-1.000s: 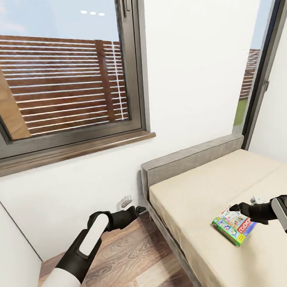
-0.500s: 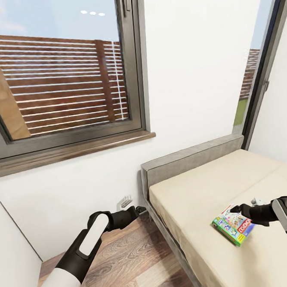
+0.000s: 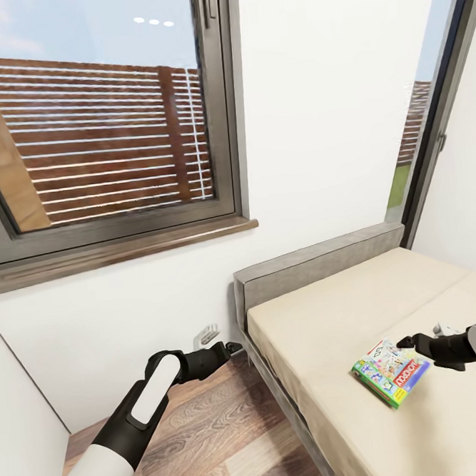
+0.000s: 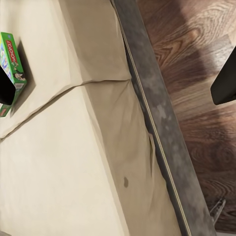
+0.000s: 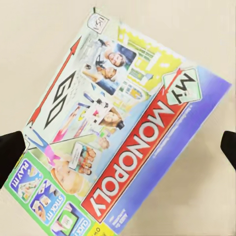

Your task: Put all the toys in the child's room - the three board games (two on the bed and one on the table), the two jigsaw puzzles on the table, and the tennis ball on the table - inside the toy box on the table in the child's room.

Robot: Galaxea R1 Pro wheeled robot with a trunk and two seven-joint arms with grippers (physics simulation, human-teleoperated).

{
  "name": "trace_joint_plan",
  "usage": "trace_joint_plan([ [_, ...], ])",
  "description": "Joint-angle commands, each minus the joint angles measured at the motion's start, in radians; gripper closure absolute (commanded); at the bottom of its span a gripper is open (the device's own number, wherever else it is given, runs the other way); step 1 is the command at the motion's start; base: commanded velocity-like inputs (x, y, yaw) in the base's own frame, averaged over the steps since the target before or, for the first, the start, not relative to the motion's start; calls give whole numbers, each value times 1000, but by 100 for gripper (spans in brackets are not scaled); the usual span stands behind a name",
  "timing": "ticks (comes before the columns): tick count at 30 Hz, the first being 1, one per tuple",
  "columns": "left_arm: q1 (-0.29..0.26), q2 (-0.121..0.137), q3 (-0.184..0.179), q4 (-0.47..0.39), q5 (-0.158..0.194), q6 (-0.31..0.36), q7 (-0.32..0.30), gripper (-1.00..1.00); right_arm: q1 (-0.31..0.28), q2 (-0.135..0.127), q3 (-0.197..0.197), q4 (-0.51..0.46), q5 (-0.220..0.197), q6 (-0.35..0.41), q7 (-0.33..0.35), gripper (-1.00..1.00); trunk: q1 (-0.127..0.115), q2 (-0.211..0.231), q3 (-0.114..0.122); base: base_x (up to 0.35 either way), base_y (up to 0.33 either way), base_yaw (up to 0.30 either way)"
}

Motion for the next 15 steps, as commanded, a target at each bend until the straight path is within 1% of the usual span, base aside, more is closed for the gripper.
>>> trace_joint_plan([
  [1, -1, 1, -3, -1, 10, 0, 9, -100, -1, 0, -2, 0, -4, 5, 0, -100, 0, 0, -1, 0, 0, 0],
  [5, -1, 1, -3, -1, 11, 0, 9, -100, -3, -12, -2, 2, -4, 5, -2, -100, 0, 0, -1, 0, 0, 0],
  [15, -1, 1, -3, -1, 11, 0, 9, -100, -4, -19, -3, 9, -4, 5, -3, -100, 0, 0, -1, 0, 0, 0],
])
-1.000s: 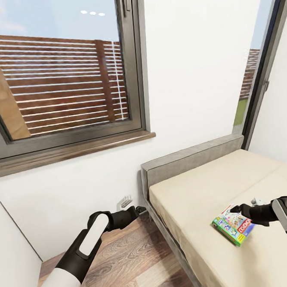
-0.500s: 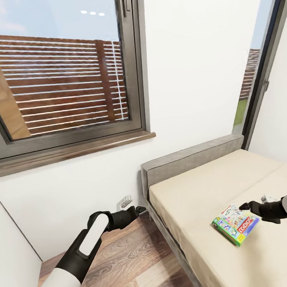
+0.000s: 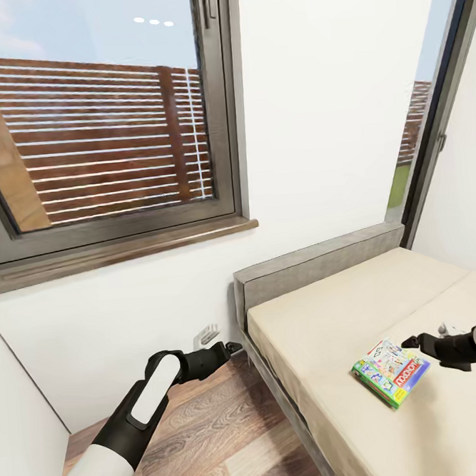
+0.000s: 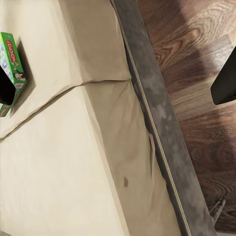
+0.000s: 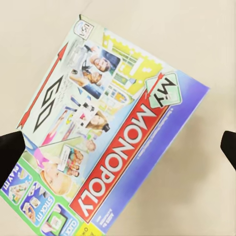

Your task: Put all the toys in the child's room - the three board games (two on the bed and one on the table), the two jigsaw puzzles on the table, and the tennis ball on the table - inside the toy box on the table in the child's room.

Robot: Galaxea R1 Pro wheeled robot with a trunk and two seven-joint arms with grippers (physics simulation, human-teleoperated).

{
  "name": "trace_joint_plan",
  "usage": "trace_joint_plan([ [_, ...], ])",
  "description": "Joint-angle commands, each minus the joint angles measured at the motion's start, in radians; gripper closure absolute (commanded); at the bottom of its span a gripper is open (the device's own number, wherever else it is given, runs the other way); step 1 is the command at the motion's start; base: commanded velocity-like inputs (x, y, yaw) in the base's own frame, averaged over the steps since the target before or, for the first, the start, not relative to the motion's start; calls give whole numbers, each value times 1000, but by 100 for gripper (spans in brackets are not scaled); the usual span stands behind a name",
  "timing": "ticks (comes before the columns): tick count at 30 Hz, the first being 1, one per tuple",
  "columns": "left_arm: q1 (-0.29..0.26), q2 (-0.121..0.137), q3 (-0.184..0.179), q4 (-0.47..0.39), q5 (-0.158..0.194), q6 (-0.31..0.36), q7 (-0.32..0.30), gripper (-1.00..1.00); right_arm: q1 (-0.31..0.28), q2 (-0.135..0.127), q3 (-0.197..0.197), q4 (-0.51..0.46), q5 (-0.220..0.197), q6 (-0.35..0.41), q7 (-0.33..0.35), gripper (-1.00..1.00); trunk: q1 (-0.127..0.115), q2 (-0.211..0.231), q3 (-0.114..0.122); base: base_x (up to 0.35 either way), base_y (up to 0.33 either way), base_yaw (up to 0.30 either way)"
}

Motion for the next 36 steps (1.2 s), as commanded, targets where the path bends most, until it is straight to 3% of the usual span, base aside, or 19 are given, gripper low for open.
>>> trace_joint_plan([
  [1, -1, 1, -2, -1, 11, 0, 9, -100, -1, 0, -2, 2, -2, 5, 0, -100, 0, 0, -1, 0, 0, 0],
  [20, -1, 2, -2, -1, 11, 0, 9, -100, -1, 0, -1, 10, -2, 5, 0, -100, 0, 0, -1, 0, 0, 0],
  [36, -1, 1, -2, -1, 11, 0, 9, -100, 0, 1, -1, 10, -1, 5, 0, -100, 61, -112, -51, 0, 0, 0],
])
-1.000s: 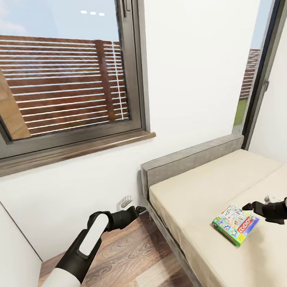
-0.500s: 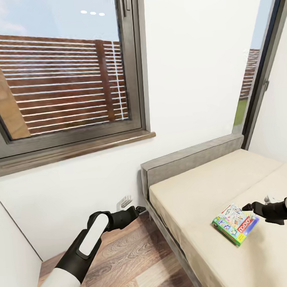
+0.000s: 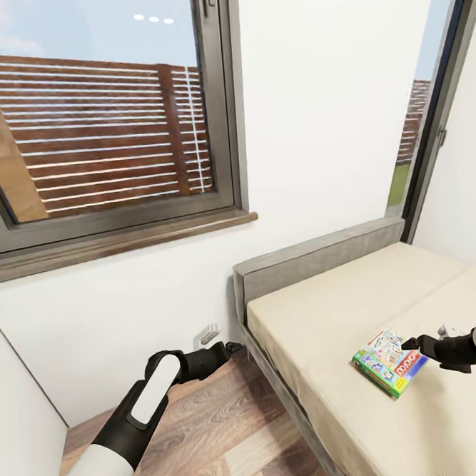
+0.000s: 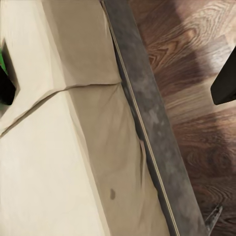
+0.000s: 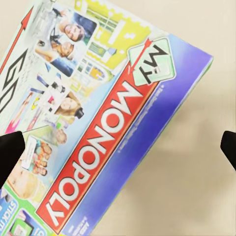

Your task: Put all the toys in the child's room - the three board games (two on the bed and one on the table), the two jigsaw puzzles on the table, and the tennis ball on the table - inside the toy box on the table in the child's room.

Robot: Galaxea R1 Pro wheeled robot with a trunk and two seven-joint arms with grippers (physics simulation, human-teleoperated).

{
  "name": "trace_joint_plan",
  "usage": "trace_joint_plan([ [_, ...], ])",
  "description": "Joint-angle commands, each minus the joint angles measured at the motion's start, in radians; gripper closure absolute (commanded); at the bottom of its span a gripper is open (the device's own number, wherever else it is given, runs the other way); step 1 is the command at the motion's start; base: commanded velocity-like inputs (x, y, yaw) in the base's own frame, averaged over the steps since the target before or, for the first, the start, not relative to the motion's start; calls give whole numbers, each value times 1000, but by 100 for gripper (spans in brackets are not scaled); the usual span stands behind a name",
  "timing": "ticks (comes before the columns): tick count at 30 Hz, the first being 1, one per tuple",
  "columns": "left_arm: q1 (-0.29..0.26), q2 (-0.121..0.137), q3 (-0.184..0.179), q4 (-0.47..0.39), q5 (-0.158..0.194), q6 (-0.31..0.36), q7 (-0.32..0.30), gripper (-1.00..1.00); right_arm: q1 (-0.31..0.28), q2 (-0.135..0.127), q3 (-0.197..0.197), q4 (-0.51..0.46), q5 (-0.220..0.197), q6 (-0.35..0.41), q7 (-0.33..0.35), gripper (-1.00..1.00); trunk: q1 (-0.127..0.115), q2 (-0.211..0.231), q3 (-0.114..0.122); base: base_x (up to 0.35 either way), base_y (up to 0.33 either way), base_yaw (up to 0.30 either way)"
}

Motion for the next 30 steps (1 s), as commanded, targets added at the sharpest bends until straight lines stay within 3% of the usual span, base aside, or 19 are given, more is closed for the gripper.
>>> trace_joint_plan([
  [1, -1, 1, -2, -1, 11, 0, 10, -100, -1, 1, -2, -1, -3, 5, 0, -100, 4, -8, -4, 0, 0, 0],
  [30, -1, 2, -2, -1, 11, 0, 10, -100, 0, 7, -2, 0, -3, 5, 0, -100, 8, -15, -7, 0, 0, 1],
])
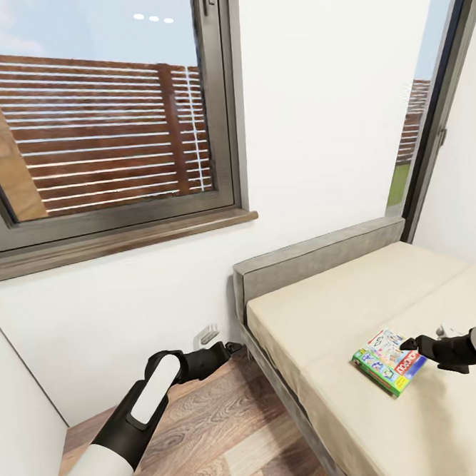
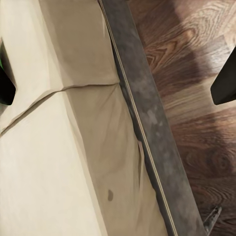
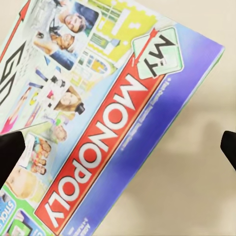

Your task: Put all the toys in the child's room - the three board games (two on the bed and one on the table), the two jigsaw puzzles on the table, and the tennis ball on the table - inside the toy box on the table in the child's room.

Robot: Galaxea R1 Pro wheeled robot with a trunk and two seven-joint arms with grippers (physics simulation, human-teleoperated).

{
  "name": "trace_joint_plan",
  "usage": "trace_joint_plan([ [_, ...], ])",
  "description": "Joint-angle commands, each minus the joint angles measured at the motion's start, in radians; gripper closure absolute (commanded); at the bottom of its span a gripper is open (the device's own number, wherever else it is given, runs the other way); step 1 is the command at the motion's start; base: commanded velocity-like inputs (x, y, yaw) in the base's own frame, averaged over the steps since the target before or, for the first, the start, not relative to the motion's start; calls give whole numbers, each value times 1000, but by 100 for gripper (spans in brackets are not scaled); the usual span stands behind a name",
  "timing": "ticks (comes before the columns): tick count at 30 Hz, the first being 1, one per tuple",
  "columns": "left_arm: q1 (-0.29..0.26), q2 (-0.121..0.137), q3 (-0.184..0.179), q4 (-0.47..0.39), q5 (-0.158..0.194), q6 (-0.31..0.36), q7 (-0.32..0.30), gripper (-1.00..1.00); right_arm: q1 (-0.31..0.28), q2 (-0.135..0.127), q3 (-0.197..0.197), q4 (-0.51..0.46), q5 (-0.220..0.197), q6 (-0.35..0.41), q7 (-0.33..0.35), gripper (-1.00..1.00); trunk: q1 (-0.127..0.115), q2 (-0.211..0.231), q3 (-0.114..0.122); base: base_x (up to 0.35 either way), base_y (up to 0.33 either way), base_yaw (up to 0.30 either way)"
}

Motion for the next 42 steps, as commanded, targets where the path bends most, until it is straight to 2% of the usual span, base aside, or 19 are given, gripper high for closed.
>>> trace_joint_plan([
  [1, -1, 1, -2, -1, 11, 0, 9, -100, -1, 1, -2, 0, -2, 5, 0, -100, 0, 0, -1, 0, 0, 46],
  [17, -1, 0, -2, -1, 11, 0, 9, -100, -1, 0, -2, 32, -3, 5, 0, -100, 0, 0, -1, 0, 0, 120],
  [29, -1, 0, -2, -1, 11, 0, 9, -100, -19, -5, -3, 146, -10, 5, 1, -100, 0, 0, -1, 0, 0, 20],
  [42, -1, 0, -2, -2, 11, 0, 9, -100, -36, -5, -2, 175, -11, 5, 2, -100, 0, 0, -1, 0, 0, 3],
])
